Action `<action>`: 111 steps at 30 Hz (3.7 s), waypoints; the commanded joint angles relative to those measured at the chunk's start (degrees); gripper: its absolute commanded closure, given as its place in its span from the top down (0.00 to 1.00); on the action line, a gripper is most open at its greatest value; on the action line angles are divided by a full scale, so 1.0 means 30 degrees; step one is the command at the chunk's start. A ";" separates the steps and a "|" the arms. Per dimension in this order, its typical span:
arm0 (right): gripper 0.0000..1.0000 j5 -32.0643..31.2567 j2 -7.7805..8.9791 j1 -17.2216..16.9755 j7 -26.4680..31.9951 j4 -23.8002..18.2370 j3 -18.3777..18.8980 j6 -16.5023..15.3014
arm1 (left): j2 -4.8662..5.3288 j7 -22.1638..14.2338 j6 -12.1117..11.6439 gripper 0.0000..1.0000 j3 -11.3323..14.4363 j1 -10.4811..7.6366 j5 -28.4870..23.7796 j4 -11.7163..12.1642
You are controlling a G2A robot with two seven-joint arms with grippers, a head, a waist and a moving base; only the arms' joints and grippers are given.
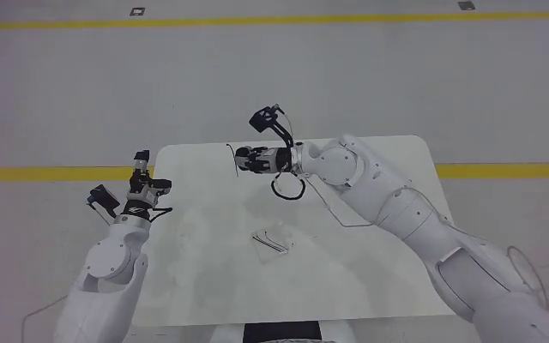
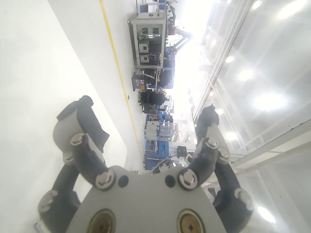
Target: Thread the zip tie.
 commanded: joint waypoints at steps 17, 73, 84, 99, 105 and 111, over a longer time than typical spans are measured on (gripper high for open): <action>0.00 0.5552 -0.1422 0.1054 0.0241 0.1997 0.1379 0.5746 | 0.0000 0.0000 0.0000 1.00 0.0000 0.0000 0.0000 0.0000; 0.00 1.0579 -0.4143 0.3294 0.0446 0.5937 -0.0266 1.2896 | 0.5860 0.9223 0.0867 1.00 0.7720 -0.3824 3.8006 0.2668; 0.00 1.0362 -0.4149 0.2794 0.0116 0.5566 -0.0113 1.2896 | 0.6118 0.9245 0.1818 1.00 0.8212 -0.4595 3.8006 0.3046; 0.00 1.0804 -0.4367 0.2691 -0.0385 0.5942 -0.0056 1.2896 | 0.8467 1.0235 0.5871 1.00 1.3698 -0.8540 3.8006 0.4927; 0.00 1.0804 -0.4367 0.2691 -0.0385 0.5942 -0.0056 1.2896 | 0.8467 1.0235 0.5871 1.00 1.3698 -0.8540 3.8006 0.4927; 0.00 1.0804 -0.4367 0.2691 -0.0385 0.5942 -0.0056 1.2896 | 0.8467 1.0235 0.5871 1.00 1.3698 -0.8540 3.8006 0.4927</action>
